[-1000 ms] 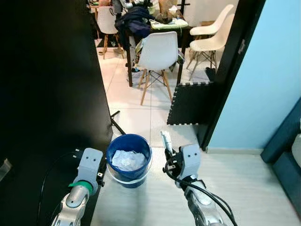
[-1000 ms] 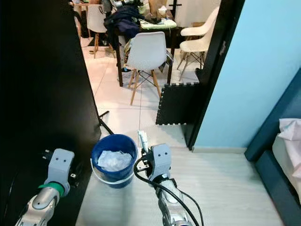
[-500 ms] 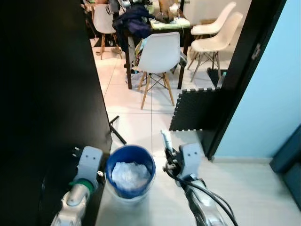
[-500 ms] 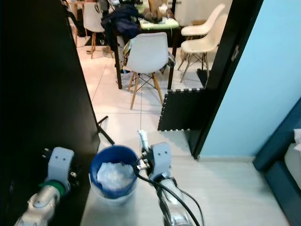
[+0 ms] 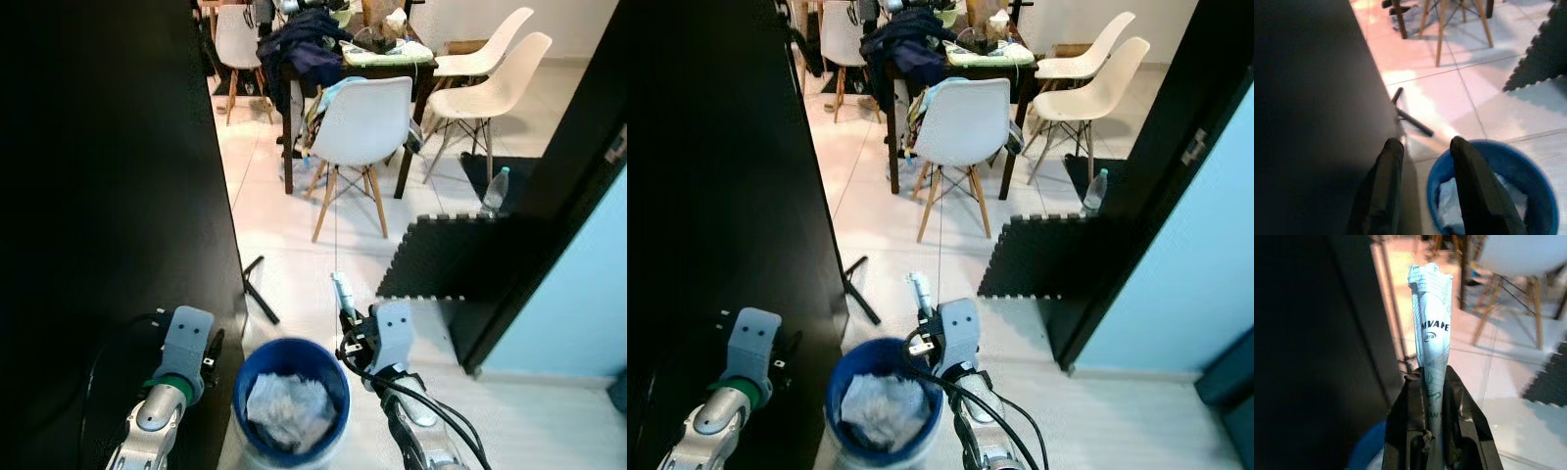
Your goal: Clean up the room
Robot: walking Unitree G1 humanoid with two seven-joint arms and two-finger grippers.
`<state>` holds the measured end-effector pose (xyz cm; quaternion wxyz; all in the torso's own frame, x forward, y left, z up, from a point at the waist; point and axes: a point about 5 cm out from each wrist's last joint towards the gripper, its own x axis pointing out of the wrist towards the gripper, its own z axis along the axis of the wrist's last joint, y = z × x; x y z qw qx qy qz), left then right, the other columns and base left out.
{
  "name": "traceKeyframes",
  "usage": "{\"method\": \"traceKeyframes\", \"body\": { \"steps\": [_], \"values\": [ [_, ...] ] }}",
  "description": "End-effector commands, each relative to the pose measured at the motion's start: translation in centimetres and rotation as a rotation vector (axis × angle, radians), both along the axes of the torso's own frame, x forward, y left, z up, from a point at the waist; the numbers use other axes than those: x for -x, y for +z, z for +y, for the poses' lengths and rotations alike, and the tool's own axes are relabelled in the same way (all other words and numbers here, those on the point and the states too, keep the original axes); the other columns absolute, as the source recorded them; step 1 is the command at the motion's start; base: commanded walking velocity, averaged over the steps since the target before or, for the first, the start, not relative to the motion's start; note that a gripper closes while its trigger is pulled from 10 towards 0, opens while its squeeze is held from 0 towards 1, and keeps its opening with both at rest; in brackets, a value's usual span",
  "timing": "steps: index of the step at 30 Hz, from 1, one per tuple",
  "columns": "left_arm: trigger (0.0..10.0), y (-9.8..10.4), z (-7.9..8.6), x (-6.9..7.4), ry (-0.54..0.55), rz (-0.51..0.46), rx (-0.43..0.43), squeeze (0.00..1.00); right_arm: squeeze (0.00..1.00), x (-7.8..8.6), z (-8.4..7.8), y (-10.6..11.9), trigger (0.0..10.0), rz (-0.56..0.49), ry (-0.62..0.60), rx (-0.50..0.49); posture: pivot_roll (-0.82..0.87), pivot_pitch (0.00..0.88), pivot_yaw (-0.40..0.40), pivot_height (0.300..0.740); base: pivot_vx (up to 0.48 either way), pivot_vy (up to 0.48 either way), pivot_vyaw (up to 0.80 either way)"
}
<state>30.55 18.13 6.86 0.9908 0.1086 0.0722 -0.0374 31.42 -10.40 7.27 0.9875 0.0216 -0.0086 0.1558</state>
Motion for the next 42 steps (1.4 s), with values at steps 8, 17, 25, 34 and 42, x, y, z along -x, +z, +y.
{"method": "traceKeyframes", "body": {
  "steps": [8, 17, 25, 34, 42],
  "values": [
    [10.0, -1.2, 0.3, 1.0, -0.034, 0.055, -0.015, 0.0, 0.0, -0.2, -0.2, -0.6, 10.0, 0.029, -0.05, 0.081, -0.09, 0.054, 0.08, 0.74, 0.0, 0.0, 0.0],
    [10.0, -0.9, 0.2, 2.5, -0.099, 0.058, -0.032, 0.0, 0.0, -0.9, -0.8, -2.2, 10.0, 0.153, -0.084, 0.166, -0.04, 0.128, 0.102, 0.74, 0.0, 0.0, 0.0],
    [10.0, 1.2, -0.6, 6.1, -0.293, 0.009, -0.126, 0.0, 0.0, -1.3, 0.1, -2.4, 10.0, 0.221, -0.017, 0.036, 0.06, 0.212, 0.108, 0.74, 0.0, 0.0, 0.0],
    [10.0, 4.5, -1.8, 10.6, -0.545, 0.047, -0.067, 0.0, 0.99, -1.4, 1.7, -2.6, 10.0, 0.251, 0.061, 0.063, 0.15, 0.31, 0.084, 0.74, 0.0, 0.0, 0.0],
    [10.0, 5.6, -3.2, 12.0, -0.563, 0.065, -0.005, 0.0, 1.0, -3.0, 2.9, 0.0, 10.0, 0.142, 0.11, 0.108, 0.13, 0.307, 0.064, 0.74, 0.0, 0.0, 0.0]
  ]
}}
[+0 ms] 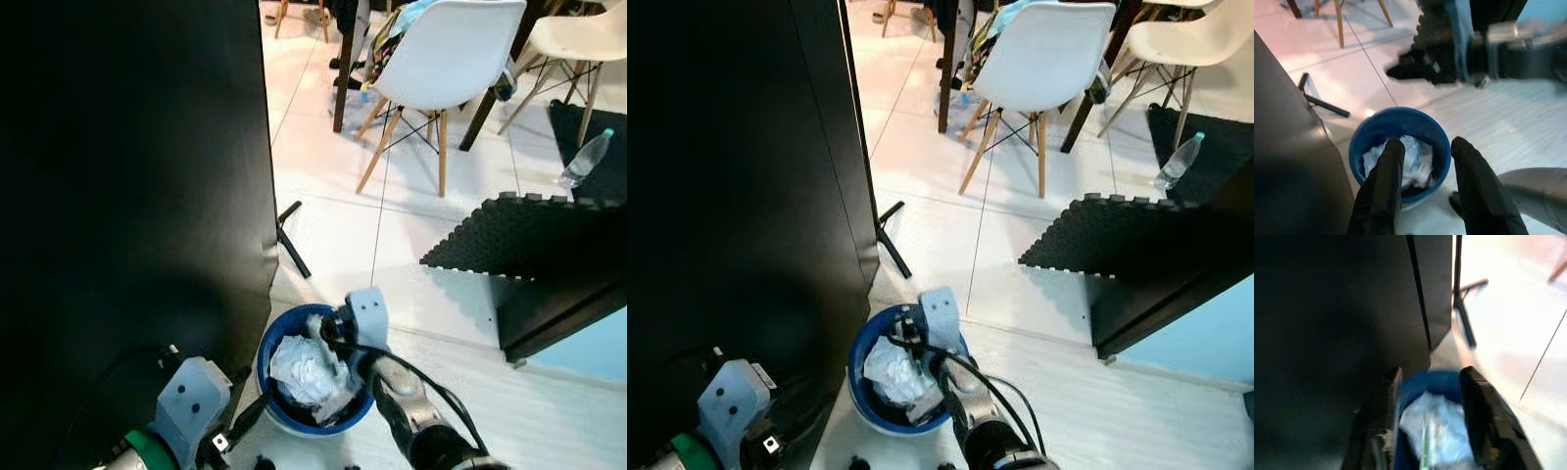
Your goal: Clean up the room
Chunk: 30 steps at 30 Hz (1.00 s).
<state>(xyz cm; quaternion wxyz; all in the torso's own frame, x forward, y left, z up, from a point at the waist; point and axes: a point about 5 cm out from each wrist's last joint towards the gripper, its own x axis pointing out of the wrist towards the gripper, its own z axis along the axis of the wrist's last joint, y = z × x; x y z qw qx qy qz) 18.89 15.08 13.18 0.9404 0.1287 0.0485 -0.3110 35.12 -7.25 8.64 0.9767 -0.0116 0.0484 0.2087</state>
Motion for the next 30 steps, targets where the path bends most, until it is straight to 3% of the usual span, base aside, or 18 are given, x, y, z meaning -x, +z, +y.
{"method": "traceKeyframes", "body": {
  "steps": [1, 5, 10, 14, 15, 16, 18, 24, 30],
  "values": [
    [10.0, -0.8, -0.3, 0.1, -0.002, 0.044, -0.006, 0.0, 0.0, 0.7, -0.5, -1.4, 10.0, 0.035, -0.007, 0.027, 0.12, 0.296, 0.061, 0.74, 0.0, 0.0, 0.0],
    [10.0, -0.9, -0.2, -1.1, 0.024, 0.023, -0.02, 0.0, 0.0, 1.0, -2.0, -1.7, 10.0, 0.017, -0.044, 0.011, 0.1, 0.272, 0.06, 0.74, 0.0, 0.0, 0.0],
    [10.0, -1.8, 0.1, -4.3, 0.159, 0.026, 0.007, 0.0, 0.0, 2.4, -3.7, -2.7, 10.0, -0.02, -0.1, -0.02, 0.01, 0.205, 0.061, 0.74, 0.0, 0.0, 0.0],
    [10.0, -2.4, -0.3, -6.5, 0.268, 0.048, 0.064, 0.0, 0.0, 4.4, -4.8, -3.3, 10.0, -0.082, -0.17, -0.047, -0.05, 0.167, 0.062, 0.74, 0.0, 0.0, 0.0],
    [10.0, -2.4, -0.3, -6.5, 0.268, 0.048, 0.064, 0.0, 0.0, 4.4, -4.8, -3.3, 10.0, -0.082, -0.17, -0.047, -0.05, 0.167, 0.062, 0.74, 0.0, 0.0, 0.0],
    [10.0, -2.5, -0.8, -7.4, 0.297, 0.052, 0.095, 0.0, 0.0, 5.4, -5.6, -3.0, 10.0, -0.132, -0.222, -0.039, -0.08, 0.144, 0.059, 0.74, 0.0, 0.0, 0.0],
    [10.0, -2.5, -0.8, -7.4, 0.297, 0.052, 0.095, 0.0, 0.0, 5.4, -5.6, -3.0, 10.0, -0.132, -0.222, -0.039, -0.08, 0.144, 0.059, 0.74, 0.0, 0.0, 0.0],
    [10.0, -3.0, -1.5, -8.9, 0.338, 0.042, 0.105, 0.0, 0.0, 5.3, -7.9, -1.0, 10.0, -0.235, -0.356, -0.035, -0.11, 0.104, 0.061, 0.74, 0.0, 0.0, 0.0],
    [10.0, -3.1, -1.5, -9.5, 0.371, 0.022, 0.101, 0.0, 0.0, 4.1, -7.4, 0.2, 10.0, -0.248, -0.323, -0.039, -0.1, 0.084, 0.054, 0.74, 0.0, 0.0, 0.0]
  ]
}}
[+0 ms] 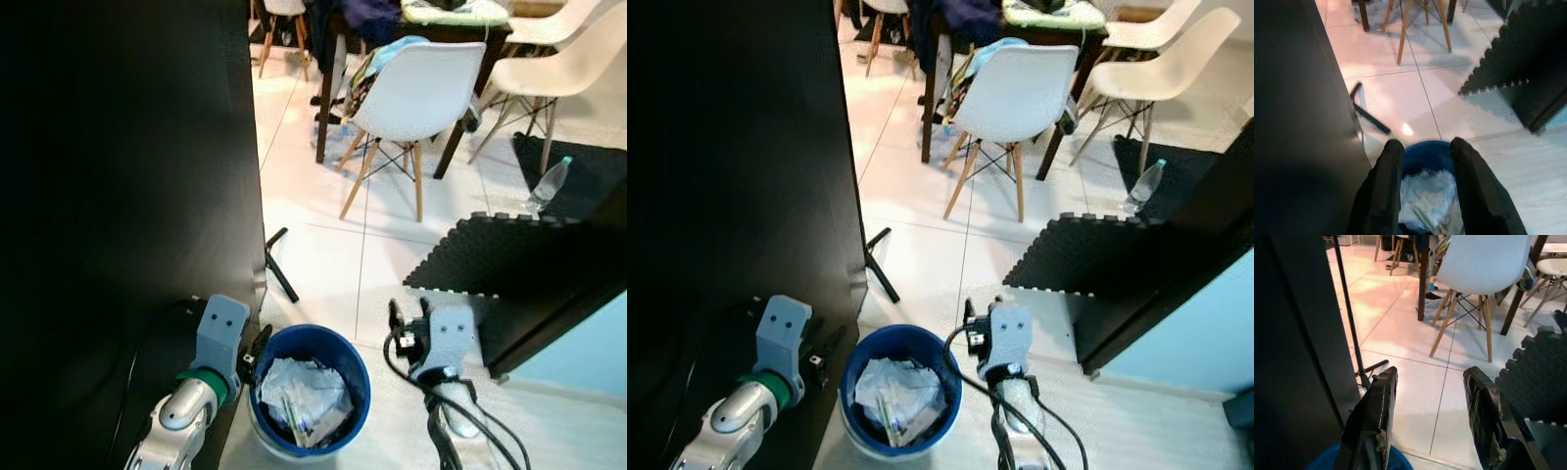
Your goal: Clean up the room
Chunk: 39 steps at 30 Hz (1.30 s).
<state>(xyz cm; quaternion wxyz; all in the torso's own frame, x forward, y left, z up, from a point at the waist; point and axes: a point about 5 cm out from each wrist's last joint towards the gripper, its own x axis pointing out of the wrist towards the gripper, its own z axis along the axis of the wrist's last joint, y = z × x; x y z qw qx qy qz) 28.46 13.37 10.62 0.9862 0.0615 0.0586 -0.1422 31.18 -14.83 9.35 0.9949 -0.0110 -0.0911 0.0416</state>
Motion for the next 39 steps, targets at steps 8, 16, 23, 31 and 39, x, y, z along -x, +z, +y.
{"method": "traceKeyframes", "body": {
  "steps": [8, 16, 23, 31, 39],
  "values": [
    [10.0, -0.5, 0.1, -0.4, 0.018, -0.009, -0.016, 0.0, 0.0, 0.0, 1.0, 0.0, 10.0, 0.039, 0.028, 0.002, -0.1, 0.068, 0.053, 0.74, -0.25, 0.0, 0.0],
    [10.0, -0.6, 0.0, -0.5, 0.018, -0.015, -0.017, 0.0, 0.0, 0.1, 1.3, -0.2, 10.0, 0.048, 0.038, 0.0, -0.1, 0.066, 0.054, 0.74, -0.364, 0.0, 0.0],
    [10.0, -0.6, 0.1, -0.6, 0.021, -0.021, -0.014, 0.0, 0.0, 0.2, 1.7, -0.4, 10.0, 0.068, 0.054, -0.001, -0.09, 0.069, 0.052, 0.74, -0.389, 0.0, 0.0],
    [10.0, -0.7, 0.1, -0.6, 0.021, -0.024, -0.014, 0.0, 0.0, 0.3, 1.8, -0.5, 10.0, 0.075, 0.054, -0.003, -0.09, 0.071, 0.055, 0.74, -0.38, 0.0, 0.0],
    [10.0, -1.2, 0.2, -0.6, 0.023, 0.006, -0.028, 0.0, 0.0, 0.2, 1.7, -1.1, 10.0, 0.122, 0.044, 0.002, -0.09, 0.076, 0.056, 0.74, -0.27, 0.0, -0.1]
  ]
}}
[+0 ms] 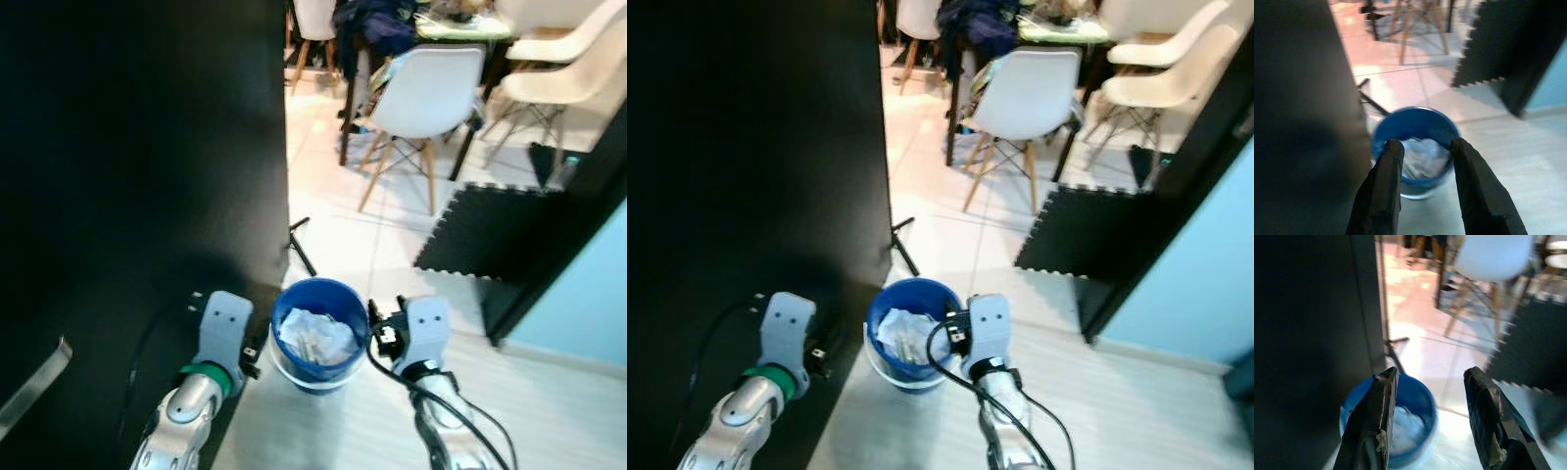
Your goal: Clean up the room
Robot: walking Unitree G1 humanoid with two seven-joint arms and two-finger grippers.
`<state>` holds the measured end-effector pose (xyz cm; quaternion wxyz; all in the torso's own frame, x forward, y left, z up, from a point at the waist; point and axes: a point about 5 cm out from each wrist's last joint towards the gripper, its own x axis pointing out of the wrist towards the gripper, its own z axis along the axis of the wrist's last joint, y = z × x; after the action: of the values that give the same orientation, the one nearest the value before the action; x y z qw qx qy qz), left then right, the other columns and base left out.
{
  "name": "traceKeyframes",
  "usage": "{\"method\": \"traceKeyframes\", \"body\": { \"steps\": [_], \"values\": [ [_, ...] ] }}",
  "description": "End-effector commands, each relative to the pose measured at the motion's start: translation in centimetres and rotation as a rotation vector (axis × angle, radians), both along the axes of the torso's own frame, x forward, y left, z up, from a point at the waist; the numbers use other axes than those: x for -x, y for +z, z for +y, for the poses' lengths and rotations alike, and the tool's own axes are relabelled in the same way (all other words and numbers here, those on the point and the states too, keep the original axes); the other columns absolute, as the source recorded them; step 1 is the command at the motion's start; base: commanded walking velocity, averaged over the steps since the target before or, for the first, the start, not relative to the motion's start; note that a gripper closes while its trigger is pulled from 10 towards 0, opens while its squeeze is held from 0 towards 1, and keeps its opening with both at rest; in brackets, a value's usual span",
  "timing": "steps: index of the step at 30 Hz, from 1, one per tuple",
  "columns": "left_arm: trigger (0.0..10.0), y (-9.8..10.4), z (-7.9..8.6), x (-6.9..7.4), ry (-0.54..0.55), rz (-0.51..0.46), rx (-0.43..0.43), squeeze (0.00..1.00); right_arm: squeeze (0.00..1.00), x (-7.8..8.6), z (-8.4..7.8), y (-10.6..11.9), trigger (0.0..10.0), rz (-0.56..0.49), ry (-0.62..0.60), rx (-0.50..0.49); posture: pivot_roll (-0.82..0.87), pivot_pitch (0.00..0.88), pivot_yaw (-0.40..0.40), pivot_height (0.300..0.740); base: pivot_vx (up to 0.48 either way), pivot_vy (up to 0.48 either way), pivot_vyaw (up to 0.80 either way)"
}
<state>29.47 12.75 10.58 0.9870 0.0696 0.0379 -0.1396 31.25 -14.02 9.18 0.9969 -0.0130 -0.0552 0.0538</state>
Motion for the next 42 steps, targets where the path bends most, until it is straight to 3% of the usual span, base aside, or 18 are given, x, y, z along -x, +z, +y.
{"method": "traceKeyframes", "body": {
  "steps": [1, 10, 42],
  "values": [
    [10.0, -1.13, 0.84, 0.39, 0.022, 0.049, -0.017, 0.0, 0.0, 0.3, 0.91, -0.92, 10.0, 0.05, 0.021, -0.008, -0.09, 0.076, 0.056, 0.74, 0.0, 0.0, -0.8],
    [10.0, -1.55, 1.7, 0.32, 0.041, 0.074, -0.029, 0.0, 0.0, 0.28, 0.96, -1.24, 10.0, 0.069, 0.018, -0.018, -0.09, 0.079, 0.059, 0.74, 0.0, 0.0, 0.0],
    [10.0, -1.61, 1.52, -0.11, 0.027, 0.069, -0.043, 0.0, 0.0, 0.28, 1.28, -1.38, 10.0, 0.076, 0.022, -0.019, -0.09, 0.073, 0.067, 0.74, 0.0, 0.0, -0.13]
  ]
}}
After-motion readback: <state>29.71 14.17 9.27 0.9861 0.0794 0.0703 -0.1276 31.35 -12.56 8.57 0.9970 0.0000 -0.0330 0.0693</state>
